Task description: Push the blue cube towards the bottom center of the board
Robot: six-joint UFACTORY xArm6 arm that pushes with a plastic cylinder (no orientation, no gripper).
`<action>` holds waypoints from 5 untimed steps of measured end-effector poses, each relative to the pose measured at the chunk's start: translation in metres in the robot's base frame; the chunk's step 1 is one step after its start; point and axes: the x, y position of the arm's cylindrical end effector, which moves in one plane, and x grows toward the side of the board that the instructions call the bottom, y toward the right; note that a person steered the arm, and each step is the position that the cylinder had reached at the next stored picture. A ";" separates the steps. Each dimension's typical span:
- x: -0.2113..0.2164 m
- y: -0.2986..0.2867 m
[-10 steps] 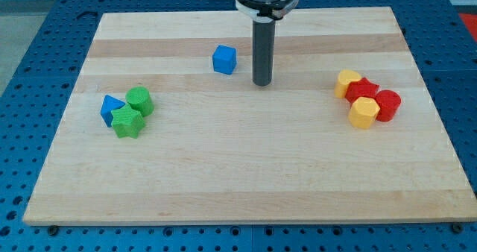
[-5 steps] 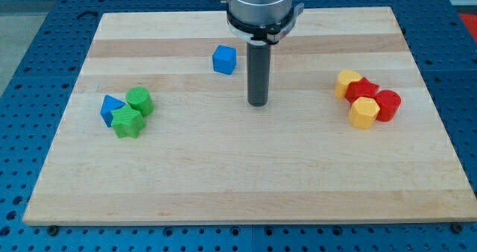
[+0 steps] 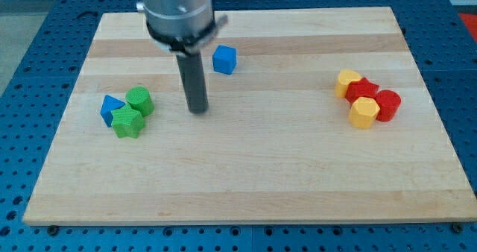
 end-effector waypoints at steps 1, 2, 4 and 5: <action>-0.094 -0.021; -0.101 -0.021; -0.121 0.043; -0.116 0.043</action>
